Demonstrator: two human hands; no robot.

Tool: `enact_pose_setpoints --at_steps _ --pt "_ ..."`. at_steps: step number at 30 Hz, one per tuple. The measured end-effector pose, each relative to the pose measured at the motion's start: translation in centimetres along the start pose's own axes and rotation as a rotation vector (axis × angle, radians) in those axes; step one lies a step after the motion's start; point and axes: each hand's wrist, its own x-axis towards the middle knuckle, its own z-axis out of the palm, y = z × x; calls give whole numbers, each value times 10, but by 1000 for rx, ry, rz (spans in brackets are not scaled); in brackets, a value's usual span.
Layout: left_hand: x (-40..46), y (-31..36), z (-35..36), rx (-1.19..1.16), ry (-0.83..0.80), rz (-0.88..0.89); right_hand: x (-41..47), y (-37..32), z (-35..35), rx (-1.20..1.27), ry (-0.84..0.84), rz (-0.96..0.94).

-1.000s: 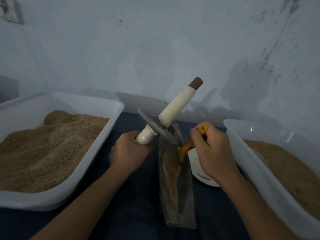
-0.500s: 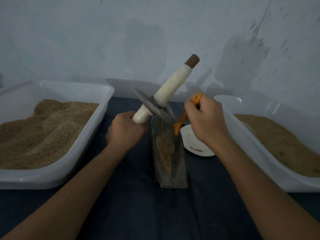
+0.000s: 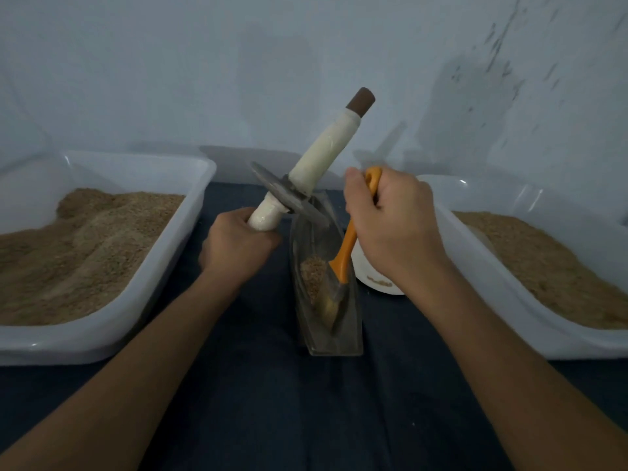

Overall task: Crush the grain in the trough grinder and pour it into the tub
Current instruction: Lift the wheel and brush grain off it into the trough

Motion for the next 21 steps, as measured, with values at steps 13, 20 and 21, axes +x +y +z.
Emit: enact_pose_setpoints --at_steps 13,20,21 --pt "1 1 -3 30 9 -12 4 -4 1 -87 100 -135" --pt "-5 7 -4 62 5 -22 0 6 20 -180 68 -102" --pt "-6 8 -4 69 6 -22 1 9 21 -185 85 -106"
